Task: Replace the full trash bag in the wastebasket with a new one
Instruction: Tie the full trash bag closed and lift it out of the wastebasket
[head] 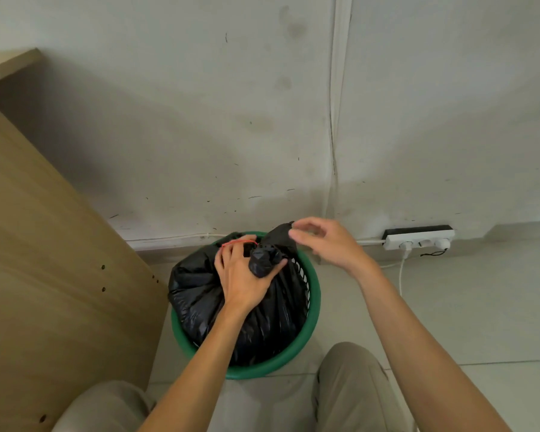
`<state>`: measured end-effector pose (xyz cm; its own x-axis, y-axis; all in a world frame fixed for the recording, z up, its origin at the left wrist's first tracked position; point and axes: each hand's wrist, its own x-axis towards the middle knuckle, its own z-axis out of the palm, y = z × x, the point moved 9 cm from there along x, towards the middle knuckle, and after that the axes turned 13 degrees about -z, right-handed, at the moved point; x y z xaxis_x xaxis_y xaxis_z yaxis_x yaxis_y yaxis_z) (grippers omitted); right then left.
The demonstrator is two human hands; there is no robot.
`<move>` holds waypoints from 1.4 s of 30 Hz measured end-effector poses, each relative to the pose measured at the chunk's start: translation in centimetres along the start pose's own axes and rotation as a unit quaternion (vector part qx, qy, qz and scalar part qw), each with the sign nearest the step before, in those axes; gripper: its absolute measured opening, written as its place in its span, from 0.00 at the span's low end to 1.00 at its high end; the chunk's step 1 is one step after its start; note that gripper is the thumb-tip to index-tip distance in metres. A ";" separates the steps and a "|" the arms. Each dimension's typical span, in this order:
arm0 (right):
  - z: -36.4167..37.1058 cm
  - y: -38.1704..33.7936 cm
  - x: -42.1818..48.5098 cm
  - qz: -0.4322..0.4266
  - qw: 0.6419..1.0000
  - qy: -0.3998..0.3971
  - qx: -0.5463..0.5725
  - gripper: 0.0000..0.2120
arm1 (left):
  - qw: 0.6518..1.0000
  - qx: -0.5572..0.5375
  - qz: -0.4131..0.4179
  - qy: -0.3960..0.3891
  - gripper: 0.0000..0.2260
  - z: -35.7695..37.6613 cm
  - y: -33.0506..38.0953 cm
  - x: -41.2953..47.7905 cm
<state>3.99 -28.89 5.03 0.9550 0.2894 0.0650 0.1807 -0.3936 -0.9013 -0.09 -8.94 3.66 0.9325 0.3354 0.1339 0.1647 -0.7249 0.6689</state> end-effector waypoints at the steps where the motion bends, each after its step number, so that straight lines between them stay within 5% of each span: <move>1: 1.4 0.4 -0.2 0.014 0.999 -0.049 0.019 0.19 | 1.000 -0.017 0.016 -0.019 0.26 0.0 0.2 0.1; 3: 3.5 -0.1 -0.3 -0.004 0.994 -0.093 0.050 0.18 | 0.985 -0.094 0.013 -0.146 0.26 1.2 0.5 0.1; 6: 4.1 -2.0 0.6 -0.085 0.995 -0.057 0.005 0.11 | 0.956 -0.069 0.020 -0.284 0.48 3.2 1.1 -0.7; 10: 4.1 -2.5 2.4 -0.104 0.993 -0.052 0.002 0.05 | 0.971 0.005 -0.032 -0.236 0.54 4.2 -0.4 0.5; 13: 2.0 -0.4 3.8 -0.044 0.998 0.032 0.011 0.13 | 0.966 -0.033 -0.107 -0.232 0.39 4.7 -2.1 1.2; 16: 3.2 1.8 4.3 0.030 0.997 -0.045 -0.045 0.25 | 0.951 -0.070 -0.156 -0.258 0.32 5.5 -2.9 1.5; 19: 3.7 2.3 4.5 0.015 0.996 -0.069 -0.054 0.15 | 0.947 -0.072 -0.160 -0.270 0.38 6.2 -2.1 1.7; 26: 3.9 1.3 4.5 -0.027 0.997 -0.055 0.057 0.07 | 0.955 -0.085 -0.162 -0.235 0.15 6.6 -2.1 2.4; 29: 2.6 1.4 4.4 -0.028 0.992 -0.012 0.125 0.11 | 0.953 -0.110 -0.169 -0.227 0.14 6.8 -2.6 2.2; 32: 2.2 1.5 4.3 -0.028 0.997 -0.071 0.025 0.17 | 0.950 -0.109 -0.170 -0.239 0.16 7.2 -2.7 2.2; 35: 2.8 2.0 4.8 -0.039 0.987 -0.127 -0.095 0.11 | 0.941 -0.090 -0.164 -0.284 0.24 8.1 -2.4 1.9; 38: 4.0 0.8 5.3 -0.067 0.984 -0.126 -0.103 0.03 | 0.934 -0.061 -0.176 -0.304 0.32 8.7 -2.0 1.1; 42: 5.2 -0.6 5.5 -0.075 0.982 -0.160 -0.072 0.04 | 0.948 -0.106 -0.186 -0.237 0.23 8.0 -2.0 1.5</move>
<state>7.95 -22.54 3.68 0.7972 0.6028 0.0333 0.3663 -0.4390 -0.8204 3.58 -11.76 -3.30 0.8707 0.1988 -0.4498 0.4884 -0.4563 0.7438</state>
